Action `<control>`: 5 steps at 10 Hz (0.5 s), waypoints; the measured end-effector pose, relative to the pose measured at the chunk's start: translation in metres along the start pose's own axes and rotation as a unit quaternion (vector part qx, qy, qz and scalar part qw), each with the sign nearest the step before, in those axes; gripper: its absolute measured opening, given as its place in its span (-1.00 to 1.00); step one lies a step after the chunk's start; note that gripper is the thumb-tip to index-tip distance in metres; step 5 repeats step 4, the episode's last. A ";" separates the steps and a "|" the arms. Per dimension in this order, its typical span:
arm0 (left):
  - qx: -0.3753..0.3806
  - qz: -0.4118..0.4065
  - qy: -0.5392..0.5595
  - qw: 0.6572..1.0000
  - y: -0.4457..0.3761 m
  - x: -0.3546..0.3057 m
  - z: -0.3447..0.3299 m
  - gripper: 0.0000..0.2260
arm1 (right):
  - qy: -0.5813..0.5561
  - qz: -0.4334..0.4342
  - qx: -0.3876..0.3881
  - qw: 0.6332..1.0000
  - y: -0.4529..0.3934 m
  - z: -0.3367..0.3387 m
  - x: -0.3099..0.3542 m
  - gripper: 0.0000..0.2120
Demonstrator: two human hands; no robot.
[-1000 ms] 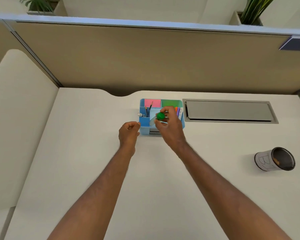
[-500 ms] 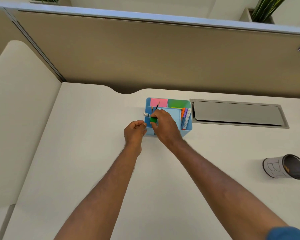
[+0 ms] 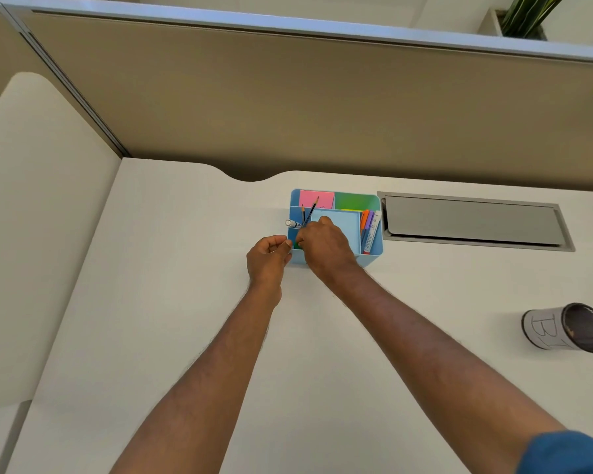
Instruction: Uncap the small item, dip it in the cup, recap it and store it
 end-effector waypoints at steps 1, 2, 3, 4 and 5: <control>0.001 -0.004 0.002 1.000 0.000 0.000 0.000 -0.78 | -0.003 -0.002 0.004 1.000 0.001 -0.001 0.000 -0.73; 0.000 -0.006 -0.011 1.000 0.000 -0.001 0.000 -0.79 | -0.028 0.019 -0.013 0.999 0.005 -0.002 0.001 -0.77; -0.008 -0.026 -0.061 0.998 0.003 -0.006 0.001 -0.84 | -0.062 0.048 -0.044 0.996 0.016 -0.001 0.000 -0.80; -0.024 -0.075 -0.179 0.981 0.015 -0.018 0.000 -0.80 | -0.179 0.033 -0.145 0.972 0.041 0.002 -0.023 -0.77; -0.024 -0.075 -0.179 0.981 0.015 -0.018 0.000 -0.80 | -0.179 0.033 -0.145 0.972 0.041 0.002 -0.023 -0.77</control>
Point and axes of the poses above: each hand's wrist, its own y-axis away from the middle knuckle, its own z-axis out of the back of the hand, x = y × z, the point moved 7 cm from there along -y, towards the middle knuckle, and after that the axes turned 13 degrees about x, right-handed, at the moved point
